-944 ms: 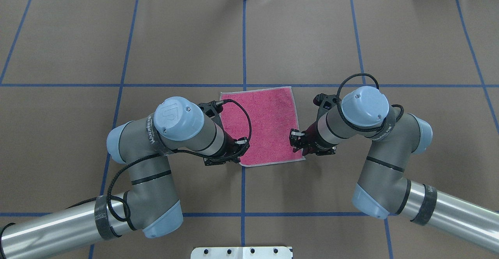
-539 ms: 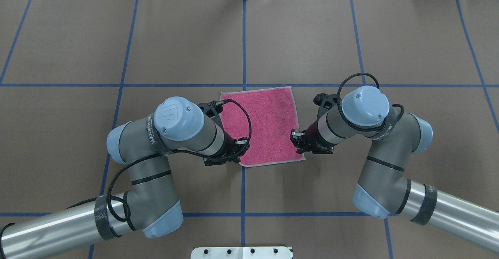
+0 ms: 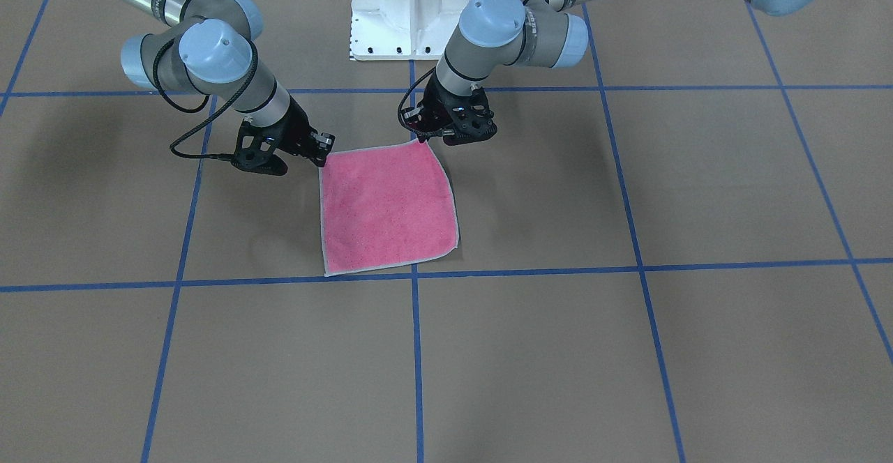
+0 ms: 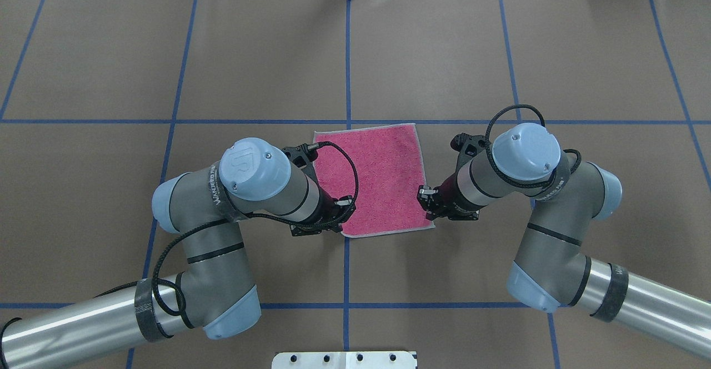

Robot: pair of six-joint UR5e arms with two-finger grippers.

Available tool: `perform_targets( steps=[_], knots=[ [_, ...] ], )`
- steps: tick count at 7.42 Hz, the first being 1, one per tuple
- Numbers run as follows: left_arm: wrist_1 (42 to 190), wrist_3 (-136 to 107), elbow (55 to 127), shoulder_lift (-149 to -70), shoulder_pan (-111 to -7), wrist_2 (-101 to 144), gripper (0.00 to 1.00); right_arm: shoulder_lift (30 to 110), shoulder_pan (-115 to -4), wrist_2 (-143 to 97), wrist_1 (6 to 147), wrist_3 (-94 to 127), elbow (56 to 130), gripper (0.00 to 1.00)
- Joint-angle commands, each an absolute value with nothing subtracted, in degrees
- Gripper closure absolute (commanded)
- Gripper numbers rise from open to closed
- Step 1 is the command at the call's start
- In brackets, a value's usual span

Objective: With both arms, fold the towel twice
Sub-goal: 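Pinch the towel edges with both grippers and hold in place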

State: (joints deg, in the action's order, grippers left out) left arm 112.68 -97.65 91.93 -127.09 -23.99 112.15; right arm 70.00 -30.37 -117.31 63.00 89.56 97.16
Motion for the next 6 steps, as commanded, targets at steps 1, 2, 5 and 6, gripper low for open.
perform_targets(
  steps=[1, 2, 5, 6],
  knots=[
    [112.68, -97.65, 91.93, -127.09, -23.99, 112.15, 1.0, 70.05, -30.41, -117.42, 62.93, 89.56, 97.56, 0.41],
    [112.68, -97.65, 91.93, -127.09, -23.99, 112.15, 1.0, 70.05, -30.32, -117.07, 62.93, 89.56, 97.56, 0.41],
    [112.68, -97.65, 91.93, -127.09, -23.99, 112.15, 1.0, 70.22, -30.24, -116.89, 62.93, 89.56, 97.38, 0.41],
    [112.68, -97.65, 91.93, -127.09, -23.99, 112.15, 1.0, 70.14, -30.15, -116.89, 62.93, 89.65, 97.38, 0.42]
  ],
)
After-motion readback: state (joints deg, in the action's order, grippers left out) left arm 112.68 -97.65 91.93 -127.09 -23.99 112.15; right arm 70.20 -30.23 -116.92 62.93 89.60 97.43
